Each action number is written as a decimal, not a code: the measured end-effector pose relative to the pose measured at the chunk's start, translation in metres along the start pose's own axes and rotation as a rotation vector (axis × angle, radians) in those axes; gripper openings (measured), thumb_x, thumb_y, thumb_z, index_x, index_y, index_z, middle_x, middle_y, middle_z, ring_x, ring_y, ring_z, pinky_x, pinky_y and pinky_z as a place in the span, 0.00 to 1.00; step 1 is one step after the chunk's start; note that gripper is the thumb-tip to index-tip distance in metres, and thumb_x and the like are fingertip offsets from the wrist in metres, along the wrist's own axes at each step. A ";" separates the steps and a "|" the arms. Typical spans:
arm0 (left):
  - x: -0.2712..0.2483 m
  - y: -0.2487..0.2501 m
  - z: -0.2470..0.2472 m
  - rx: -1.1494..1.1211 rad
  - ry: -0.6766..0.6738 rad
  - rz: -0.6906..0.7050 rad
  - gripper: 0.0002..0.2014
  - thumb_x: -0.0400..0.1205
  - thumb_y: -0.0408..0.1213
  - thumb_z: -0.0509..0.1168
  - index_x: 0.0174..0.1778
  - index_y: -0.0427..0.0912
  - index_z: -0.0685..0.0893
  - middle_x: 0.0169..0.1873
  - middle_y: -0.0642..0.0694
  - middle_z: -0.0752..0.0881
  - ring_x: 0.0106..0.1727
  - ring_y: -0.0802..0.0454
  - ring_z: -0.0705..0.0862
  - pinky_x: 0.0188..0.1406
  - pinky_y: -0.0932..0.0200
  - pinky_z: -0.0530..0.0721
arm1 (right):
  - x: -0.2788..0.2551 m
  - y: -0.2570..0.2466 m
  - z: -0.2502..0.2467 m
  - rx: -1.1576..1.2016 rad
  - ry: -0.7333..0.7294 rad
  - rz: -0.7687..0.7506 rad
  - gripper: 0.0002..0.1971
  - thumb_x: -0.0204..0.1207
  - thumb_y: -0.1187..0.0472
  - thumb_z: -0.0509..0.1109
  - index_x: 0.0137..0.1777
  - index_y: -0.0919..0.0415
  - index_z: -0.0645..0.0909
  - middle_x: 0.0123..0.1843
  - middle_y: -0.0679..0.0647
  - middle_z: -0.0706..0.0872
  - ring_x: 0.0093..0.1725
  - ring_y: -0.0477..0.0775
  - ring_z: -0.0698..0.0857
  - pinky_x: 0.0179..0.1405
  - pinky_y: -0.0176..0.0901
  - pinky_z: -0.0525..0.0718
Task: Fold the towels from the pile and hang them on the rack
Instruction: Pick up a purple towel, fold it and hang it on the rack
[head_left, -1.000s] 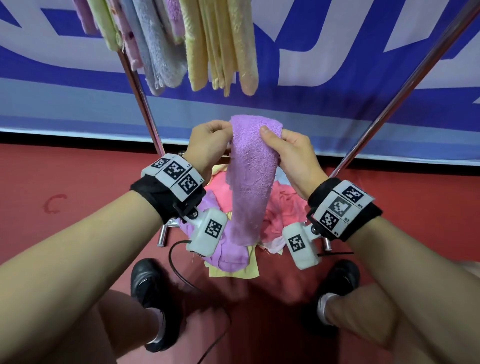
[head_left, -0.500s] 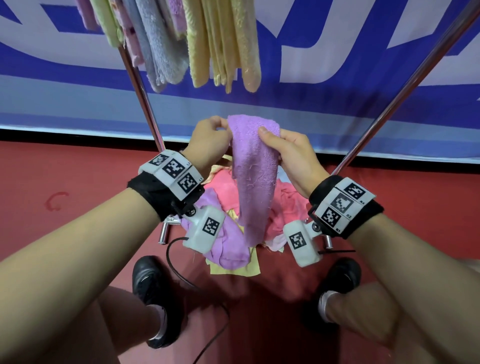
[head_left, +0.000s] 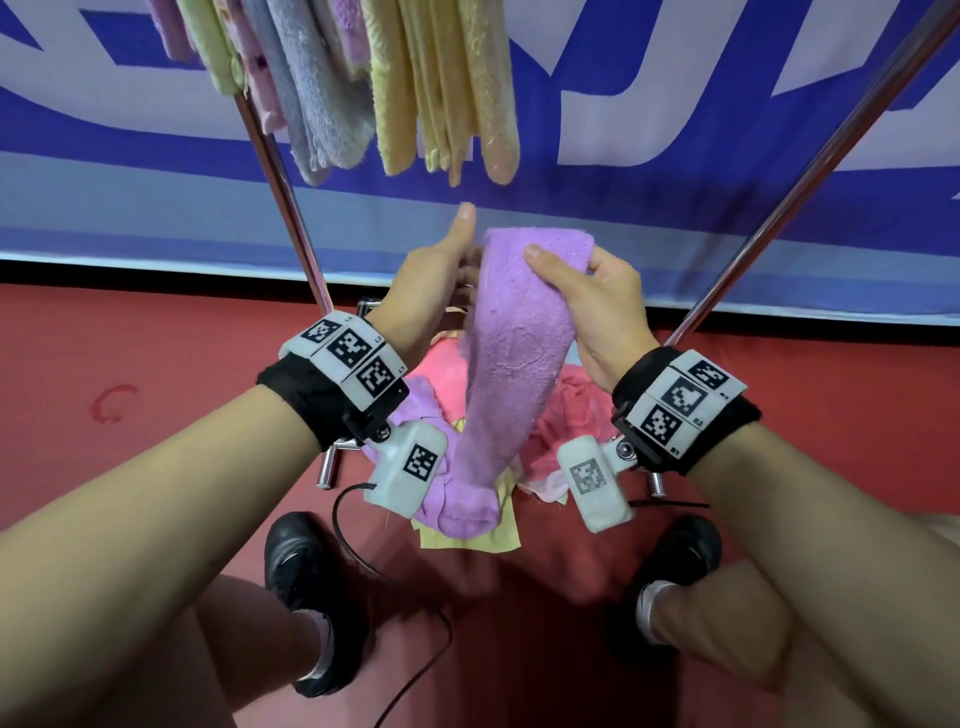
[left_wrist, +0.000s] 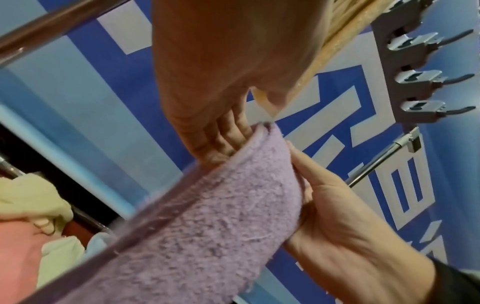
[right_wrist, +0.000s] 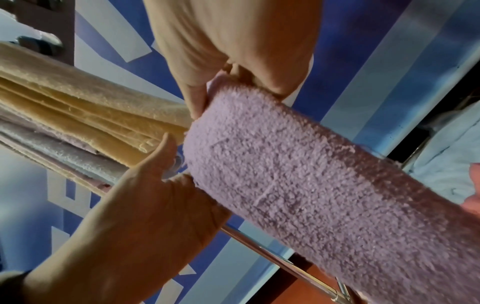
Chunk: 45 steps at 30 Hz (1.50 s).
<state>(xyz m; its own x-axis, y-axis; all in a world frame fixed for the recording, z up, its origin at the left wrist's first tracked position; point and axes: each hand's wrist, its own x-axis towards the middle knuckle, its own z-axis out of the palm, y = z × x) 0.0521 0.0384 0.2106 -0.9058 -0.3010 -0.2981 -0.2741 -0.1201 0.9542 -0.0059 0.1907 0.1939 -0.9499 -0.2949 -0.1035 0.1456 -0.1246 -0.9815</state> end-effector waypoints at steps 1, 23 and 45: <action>-0.002 -0.001 0.001 0.045 -0.051 -0.002 0.19 0.83 0.58 0.66 0.40 0.44 0.83 0.37 0.42 0.79 0.38 0.48 0.77 0.41 0.54 0.78 | 0.002 -0.002 -0.002 -0.009 0.025 -0.021 0.12 0.74 0.62 0.83 0.55 0.66 0.90 0.53 0.62 0.94 0.58 0.64 0.93 0.65 0.65 0.88; -0.005 0.005 0.006 0.051 0.093 0.195 0.08 0.81 0.38 0.74 0.43 0.36 0.88 0.34 0.39 0.86 0.34 0.45 0.83 0.36 0.49 0.85 | 0.008 -0.016 -0.007 0.027 -0.105 -0.014 0.16 0.75 0.57 0.78 0.59 0.62 0.85 0.62 0.64 0.90 0.61 0.54 0.90 0.70 0.59 0.86; -0.004 -0.002 0.000 0.169 0.042 0.166 0.13 0.85 0.39 0.69 0.34 0.41 0.85 0.25 0.54 0.82 0.28 0.59 0.77 0.30 0.64 0.76 | -0.013 -0.008 0.005 0.355 -0.291 0.376 0.25 0.89 0.55 0.60 0.75 0.75 0.78 0.68 0.70 0.85 0.68 0.64 0.85 0.77 0.59 0.80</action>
<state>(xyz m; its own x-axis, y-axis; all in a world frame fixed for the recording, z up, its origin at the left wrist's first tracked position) 0.0560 0.0394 0.2098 -0.9298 -0.3427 -0.1346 -0.1761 0.0929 0.9800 0.0068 0.1913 0.2043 -0.7077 -0.6218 -0.3355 0.5886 -0.2561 -0.7668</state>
